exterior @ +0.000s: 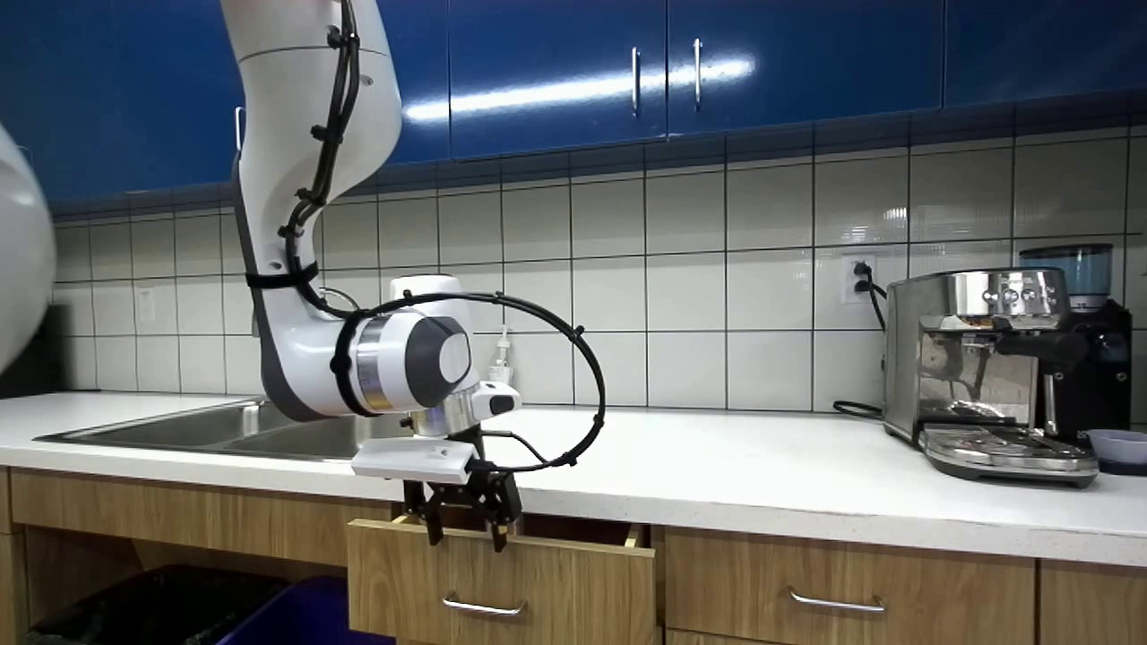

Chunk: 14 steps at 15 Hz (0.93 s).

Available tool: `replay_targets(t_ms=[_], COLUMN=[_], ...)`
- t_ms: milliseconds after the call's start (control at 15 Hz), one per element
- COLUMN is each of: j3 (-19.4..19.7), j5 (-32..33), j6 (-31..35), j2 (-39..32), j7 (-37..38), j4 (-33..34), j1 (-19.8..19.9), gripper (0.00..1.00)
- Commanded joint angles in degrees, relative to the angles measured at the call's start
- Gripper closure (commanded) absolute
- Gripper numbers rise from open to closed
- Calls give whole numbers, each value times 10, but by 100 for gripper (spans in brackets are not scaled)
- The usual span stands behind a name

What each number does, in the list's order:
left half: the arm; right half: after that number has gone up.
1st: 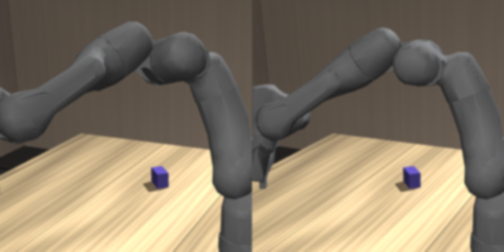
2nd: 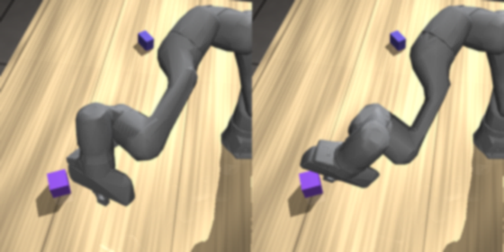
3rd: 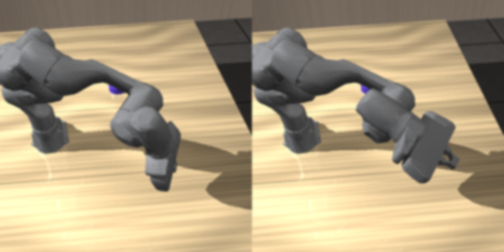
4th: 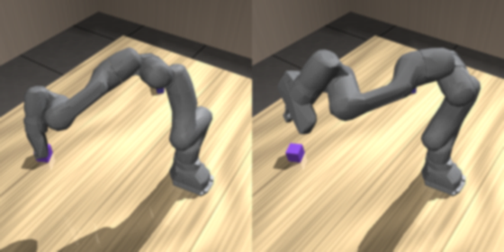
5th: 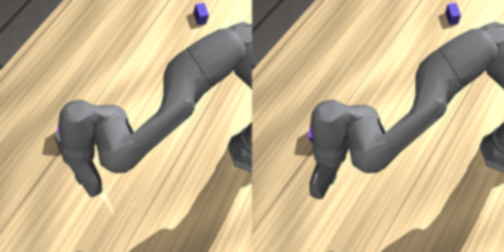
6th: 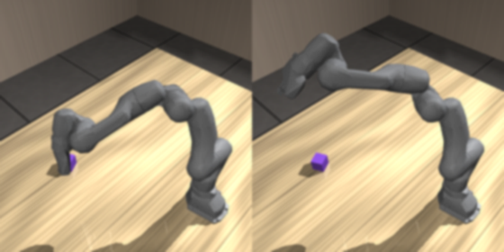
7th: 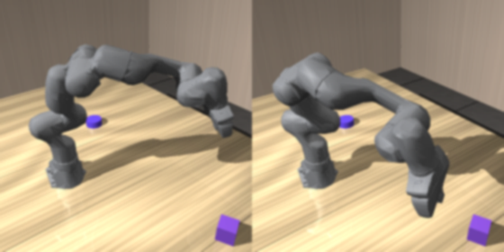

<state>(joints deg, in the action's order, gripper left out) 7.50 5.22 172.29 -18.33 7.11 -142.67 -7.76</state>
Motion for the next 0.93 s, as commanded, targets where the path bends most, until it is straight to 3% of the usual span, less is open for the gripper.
replay_targets(t_ms=[0, 533, 867], j3=[5, 23, 85], j5=[16, 59, 147], j6=[10, 37, 40], j2=[14, 99, 176], j7=[-14, -6, 34], j4=[-3, -72, -116], j1=[0, -23, -69], gripper=[0, 0, 0])
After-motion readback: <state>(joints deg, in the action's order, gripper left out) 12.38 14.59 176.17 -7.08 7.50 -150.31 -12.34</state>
